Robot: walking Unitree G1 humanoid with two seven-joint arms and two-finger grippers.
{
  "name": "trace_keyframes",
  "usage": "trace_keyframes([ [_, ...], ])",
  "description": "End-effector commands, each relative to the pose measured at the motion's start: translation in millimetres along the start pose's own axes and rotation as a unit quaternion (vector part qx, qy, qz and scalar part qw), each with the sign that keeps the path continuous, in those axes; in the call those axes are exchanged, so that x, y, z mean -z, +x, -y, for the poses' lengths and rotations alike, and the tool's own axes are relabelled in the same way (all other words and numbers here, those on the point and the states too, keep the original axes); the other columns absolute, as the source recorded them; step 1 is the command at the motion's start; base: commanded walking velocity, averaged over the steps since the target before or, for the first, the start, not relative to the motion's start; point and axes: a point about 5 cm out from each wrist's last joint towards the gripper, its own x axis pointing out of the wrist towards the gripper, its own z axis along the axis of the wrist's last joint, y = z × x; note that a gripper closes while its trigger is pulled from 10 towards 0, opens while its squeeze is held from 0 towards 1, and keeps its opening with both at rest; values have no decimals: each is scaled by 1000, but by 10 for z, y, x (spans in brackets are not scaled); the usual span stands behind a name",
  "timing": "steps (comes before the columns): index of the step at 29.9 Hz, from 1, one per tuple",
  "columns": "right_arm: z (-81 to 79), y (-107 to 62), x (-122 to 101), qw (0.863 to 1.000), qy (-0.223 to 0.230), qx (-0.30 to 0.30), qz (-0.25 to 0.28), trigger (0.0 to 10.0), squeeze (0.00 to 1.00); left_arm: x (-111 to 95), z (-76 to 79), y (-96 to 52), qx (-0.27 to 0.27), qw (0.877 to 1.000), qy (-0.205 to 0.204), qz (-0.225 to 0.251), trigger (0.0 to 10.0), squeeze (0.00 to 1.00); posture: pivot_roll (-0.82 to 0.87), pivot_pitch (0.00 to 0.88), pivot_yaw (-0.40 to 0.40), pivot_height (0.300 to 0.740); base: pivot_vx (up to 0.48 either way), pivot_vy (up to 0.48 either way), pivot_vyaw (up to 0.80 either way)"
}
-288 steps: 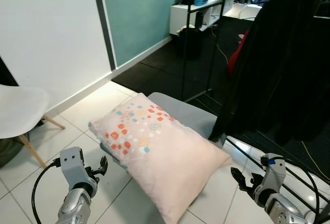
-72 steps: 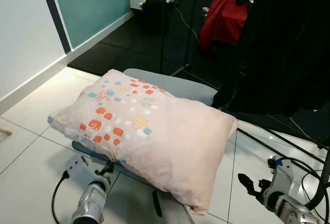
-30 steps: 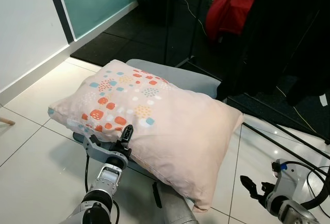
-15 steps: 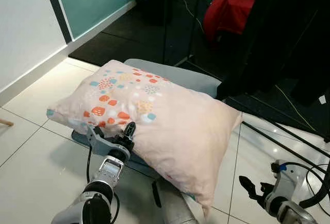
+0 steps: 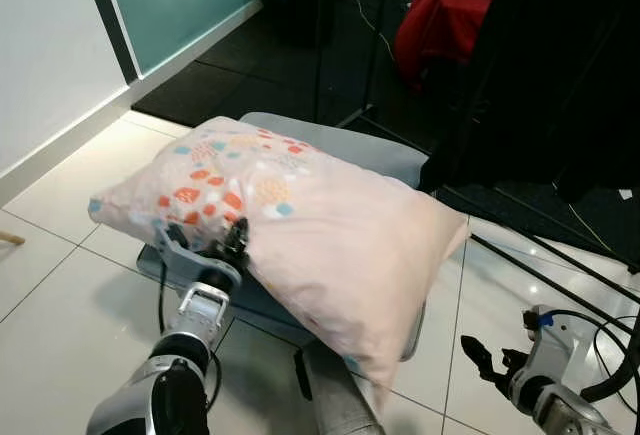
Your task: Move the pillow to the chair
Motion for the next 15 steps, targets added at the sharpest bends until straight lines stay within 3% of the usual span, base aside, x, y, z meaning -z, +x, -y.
trace_keyframes([
  [1, 8, -2, 76, 1000, 18, 8, -3, 10000, 0, -325, 140, 93, 36, 997, 21, 69, 0, 0, -392, 196, 13, 530, 0, 0, 0],
  [2, 8, -2, 76, 1000, 18, 8, -3, 10000, 0, -325, 140, 93, 36, 997, 21, 69, 0, 0, -392, 196, 13, 530, 0, 0, 0],
  [3, -54, 44, 71, 1000, 22, 2, 0, 10000, 0, -540, 270, 117, 53, 992, 55, 103, 0, 0, -367, 173, 20, 530, 0, 0, 0],
  [4, -75, 60, 69, 1000, 24, 0, 1, 10000, 0, -596, 309, 117, 57, 990, 67, 110, 0, 0, -364, 170, 21, 530, 0, 0, 0],
  [5, -75, 60, 69, 1000, 24, 0, 1, 10000, 0, -596, 309, 117, 57, 990, 67, 110, 0, 0, -364, 170, 21, 530, 0, 0, 0],
  [7, -132, 100, 66, 1000, 26, -7, 2, 10000, 0, -697, 381, 80, 62, 984, 114, 119, 0, 0, -336, 144, 22, 530, 0, 0, 0],
  [9, -132, 100, 66, 1000, 26, -7, 2, 10000, 0, -697, 381, 80, 62, 984, 114, 119, 0, 0, -336, 144, 22, 530, 0, 0, 0],
  [11, -198, 144, 53, 999, 28, -16, 5, 10000, 0, -788, 463, 14, 70, 976, 163, 127, 0, 0, -316, 123, 26, 530, 0, 0, 0],
  [15, -261, 191, 23, 999, 31, -26, 10, 10000, 0, -889, 550, -72, 75, 969, 190, 140, 0, 0, -295, 100, 27, 530, 0, 0, 0],
])
